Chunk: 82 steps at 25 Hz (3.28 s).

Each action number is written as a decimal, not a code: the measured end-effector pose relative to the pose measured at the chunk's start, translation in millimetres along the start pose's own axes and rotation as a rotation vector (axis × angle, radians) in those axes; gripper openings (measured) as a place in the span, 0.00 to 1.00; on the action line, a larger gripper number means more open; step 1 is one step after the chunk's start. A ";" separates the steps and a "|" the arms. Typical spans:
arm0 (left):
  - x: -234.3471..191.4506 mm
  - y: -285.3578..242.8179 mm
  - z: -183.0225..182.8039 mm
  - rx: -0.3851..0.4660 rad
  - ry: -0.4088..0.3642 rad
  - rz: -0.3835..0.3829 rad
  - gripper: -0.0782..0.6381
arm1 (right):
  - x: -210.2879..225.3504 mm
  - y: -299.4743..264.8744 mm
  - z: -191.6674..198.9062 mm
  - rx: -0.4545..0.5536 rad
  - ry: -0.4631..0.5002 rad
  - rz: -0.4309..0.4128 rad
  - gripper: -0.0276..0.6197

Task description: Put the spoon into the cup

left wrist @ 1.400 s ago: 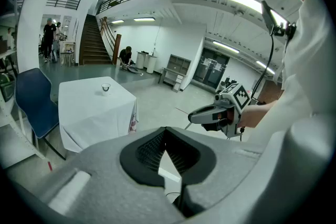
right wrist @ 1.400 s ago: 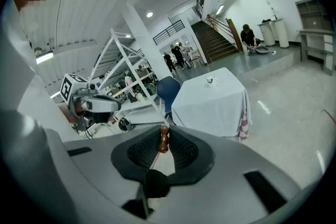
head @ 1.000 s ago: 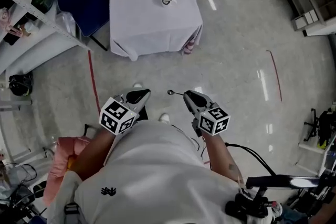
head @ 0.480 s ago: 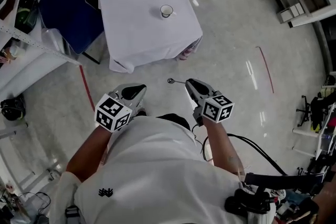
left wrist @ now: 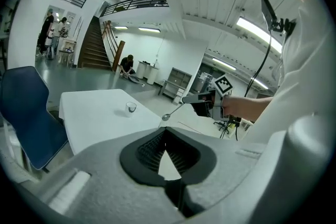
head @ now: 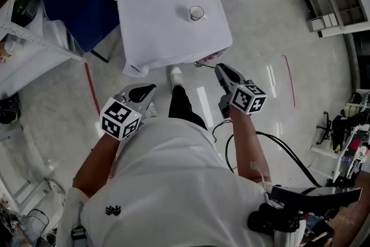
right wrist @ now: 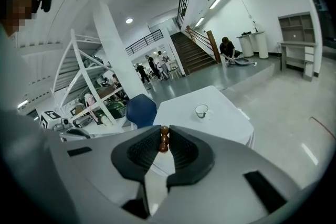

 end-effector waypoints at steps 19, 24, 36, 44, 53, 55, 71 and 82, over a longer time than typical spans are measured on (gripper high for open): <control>-127.0 -137.7 -136.4 -0.022 0.029 -0.225 0.12 | 217.4 -209.7 -130.5 -0.070 -0.116 0.001 0.13; -148.6 -167.6 -163.4 -0.037 0.037 -0.277 0.12 | 252.0 -259.3 -125.4 -0.158 -0.133 -0.018 0.13; -176.9 -201.7 -180.6 -0.114 0.069 -0.362 0.12 | 289.3 -321.7 -93.5 -0.291 -0.160 -0.066 0.13; -177.2 -212.3 -186.6 -0.127 0.073 -0.371 0.12 | 290.6 -334.2 -82.9 -0.311 -0.154 -0.105 0.14; -174.2 -211.2 -187.0 -0.118 0.066 -0.382 0.12 | 290.2 -338.2 -85.1 -0.303 -0.146 -0.144 0.25; -173.6 -206.1 -184.8 -0.114 0.066 -0.382 0.12 | 287.4 -337.2 -86.4 -0.294 -0.139 -0.140 0.28; -147.0 -120.6 -151.4 -0.008 0.078 -0.342 0.12 | 231.2 -263.5 -136.3 -0.148 0.042 -0.016 0.35; -118.6 -35.0 -98.7 0.069 0.094 -0.268 0.12 | 93.1 -182.1 -86.3 -0.122 0.163 -0.049 0.07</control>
Point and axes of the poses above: the fingertips, and each gripper's own axes: y backward along the fingers, x to its right, z out of its underside, the point moved 3 cm from there along y, backward along the fingers, and after that the axes turned 6 degrees about -z, right-handed, at the moved point
